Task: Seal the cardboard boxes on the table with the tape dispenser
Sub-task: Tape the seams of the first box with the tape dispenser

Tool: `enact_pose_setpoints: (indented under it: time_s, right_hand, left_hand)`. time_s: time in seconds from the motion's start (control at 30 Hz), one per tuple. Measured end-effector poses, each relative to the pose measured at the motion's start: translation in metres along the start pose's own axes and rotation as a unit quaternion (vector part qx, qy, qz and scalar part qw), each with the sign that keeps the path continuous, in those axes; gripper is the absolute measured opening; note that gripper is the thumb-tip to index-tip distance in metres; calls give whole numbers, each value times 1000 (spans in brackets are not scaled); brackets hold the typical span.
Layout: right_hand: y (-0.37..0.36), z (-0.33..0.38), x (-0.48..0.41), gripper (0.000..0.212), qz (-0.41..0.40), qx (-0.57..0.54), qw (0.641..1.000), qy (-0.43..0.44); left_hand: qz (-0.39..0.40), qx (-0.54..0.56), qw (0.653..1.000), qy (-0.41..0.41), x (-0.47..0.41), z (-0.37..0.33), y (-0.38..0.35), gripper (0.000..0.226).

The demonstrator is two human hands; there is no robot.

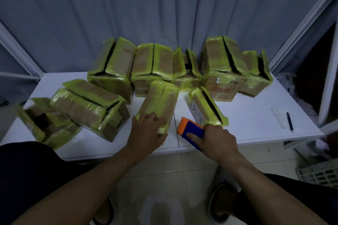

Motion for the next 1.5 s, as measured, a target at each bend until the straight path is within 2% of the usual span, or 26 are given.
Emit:
enact_pose_setpoints:
  time_s: [0.13,0.23,0.33,0.4,0.5,0.6,0.63,0.7,0.77,0.87,0.97,1.13,1.33,1.4,1.5]
  right_hand:
    - [13,-1,8,58,-29,-55,998,16]
    - [24,2,14,57,-45,-111,992,40]
    - [32,6,14,57,-48,-153,986,47]
    - [33,8,12,58,-38,-180,982,46]
    - [32,9,8,60,-35,-191,980,46]
    - [29,7,6,60,-36,-202,978,41]
    - [28,5,7,60,-35,-204,978,39]
    - [27,1,7,58,-39,-211,976,31]
    - [28,-6,6,58,-47,-215,975,13]
    - [28,-17,3,60,-57,-210,976,-22]
    - [26,-23,0,60,-49,-202,977,-37]
    - [22,-24,-2,54,-36,-281,958,-31]
    - [20,-12,9,45,-15,-303,953,2]
    - [14,-9,11,46,1,-289,957,7]
    - [10,-6,12,48,5,-279,960,6]
  left_hand:
    - [6,13,1000,22,4,10,3,51]
    - [-11,46,998,-41,11,12,8,41]
    - [73,115,983,-124,15,20,4,36]
    - [103,148,977,-117,17,32,-2,42]
    - [49,137,986,-81,7,44,2,48]
    - [-37,26,999,-29,-3,37,23,31]
    - [-50,-2,999,-10,-5,34,26,32]
    - [-49,-16,998,25,-10,29,19,48]
    - [-29,51,998,11,-17,12,10,59]
    - [56,105,991,-62,-24,-27,-21,72]
    - [122,78,988,-58,-21,-37,-49,90]
    - [61,12,997,-41,-19,-34,-27,85]
    - [-105,-16,990,-98,8,-6,-9,48]
    - [-131,3,985,-112,17,-1,-2,53]
    - [-59,36,996,-64,22,3,-5,81]
Point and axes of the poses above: each hand's wrist, its own x-axis away from the middle knuckle, its own y-axis out of the back of the hand, z = x × y, the point moved 8 cm from there along -x, towards the middle knuckle, and after that the axes turned 2 degrees about z, right-handed, at the moved point
